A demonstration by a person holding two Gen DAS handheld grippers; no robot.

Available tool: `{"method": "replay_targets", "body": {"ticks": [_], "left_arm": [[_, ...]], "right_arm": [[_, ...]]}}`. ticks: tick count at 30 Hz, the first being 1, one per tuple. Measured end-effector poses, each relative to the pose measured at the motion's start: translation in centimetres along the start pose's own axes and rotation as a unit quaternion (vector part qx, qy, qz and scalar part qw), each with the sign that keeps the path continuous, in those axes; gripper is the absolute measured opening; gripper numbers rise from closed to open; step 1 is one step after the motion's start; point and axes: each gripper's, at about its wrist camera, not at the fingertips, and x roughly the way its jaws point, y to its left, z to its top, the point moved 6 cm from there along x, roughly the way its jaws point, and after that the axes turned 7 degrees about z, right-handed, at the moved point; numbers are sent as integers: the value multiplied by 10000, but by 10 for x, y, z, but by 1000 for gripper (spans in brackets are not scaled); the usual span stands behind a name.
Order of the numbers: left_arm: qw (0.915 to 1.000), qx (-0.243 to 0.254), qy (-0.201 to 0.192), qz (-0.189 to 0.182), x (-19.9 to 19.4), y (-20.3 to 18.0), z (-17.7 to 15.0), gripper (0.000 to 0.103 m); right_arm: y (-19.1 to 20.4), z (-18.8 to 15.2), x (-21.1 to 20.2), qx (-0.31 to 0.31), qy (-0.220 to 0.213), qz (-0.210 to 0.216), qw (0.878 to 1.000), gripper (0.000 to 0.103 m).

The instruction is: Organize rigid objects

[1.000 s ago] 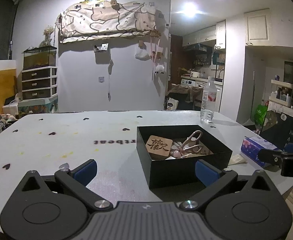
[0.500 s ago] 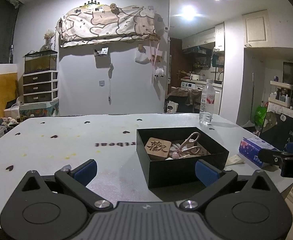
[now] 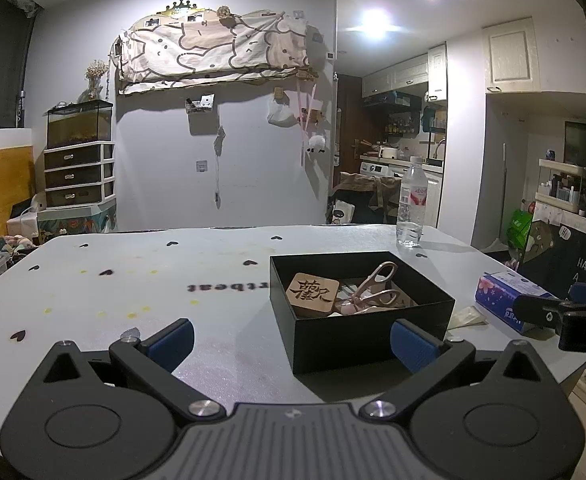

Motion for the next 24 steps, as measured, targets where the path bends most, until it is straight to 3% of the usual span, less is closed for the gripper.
{"method": "replay_targets", "body": {"ticks": [24], "left_arm": [[10000,-3,3,-2,0,1,0,103]], "right_arm": [[0,0,-2,-5,-14,19,10000,103]]}}
